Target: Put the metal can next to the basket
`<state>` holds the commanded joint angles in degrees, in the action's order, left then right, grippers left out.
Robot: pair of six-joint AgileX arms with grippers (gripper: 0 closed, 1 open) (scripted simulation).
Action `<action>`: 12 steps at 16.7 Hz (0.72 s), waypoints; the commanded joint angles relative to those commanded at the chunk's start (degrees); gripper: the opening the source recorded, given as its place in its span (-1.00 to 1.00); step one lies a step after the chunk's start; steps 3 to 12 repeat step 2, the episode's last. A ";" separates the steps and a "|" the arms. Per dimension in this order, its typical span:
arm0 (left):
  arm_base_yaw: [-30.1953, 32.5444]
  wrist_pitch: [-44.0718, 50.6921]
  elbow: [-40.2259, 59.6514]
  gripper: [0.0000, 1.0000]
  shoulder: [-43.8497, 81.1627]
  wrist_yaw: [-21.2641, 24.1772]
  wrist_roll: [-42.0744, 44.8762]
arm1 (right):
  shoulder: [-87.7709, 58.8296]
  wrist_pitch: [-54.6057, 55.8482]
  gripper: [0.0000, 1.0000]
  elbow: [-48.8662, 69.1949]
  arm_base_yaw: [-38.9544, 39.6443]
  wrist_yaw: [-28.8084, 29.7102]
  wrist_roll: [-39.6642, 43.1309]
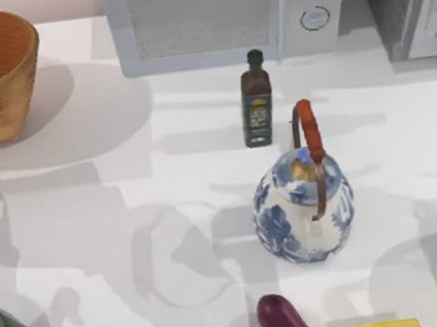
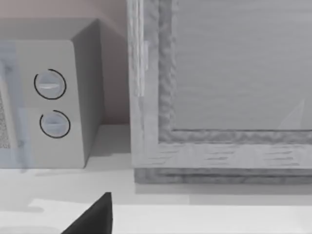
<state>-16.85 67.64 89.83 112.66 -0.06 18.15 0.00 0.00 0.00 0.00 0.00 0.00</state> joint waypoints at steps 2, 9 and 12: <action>0.18 0.45 0.84 1.00 -0.20 0.14 -0.08 | 0.00 0.00 1.00 0.00 0.00 0.00 0.00; 0.18 0.45 0.84 1.00 -0.20 0.14 -0.08 | 0.00 0.00 1.00 0.00 0.00 0.00 0.00; 0.18 0.45 0.84 1.00 -0.20 0.14 -0.08 | 0.00 0.00 1.00 0.00 0.00 0.00 0.00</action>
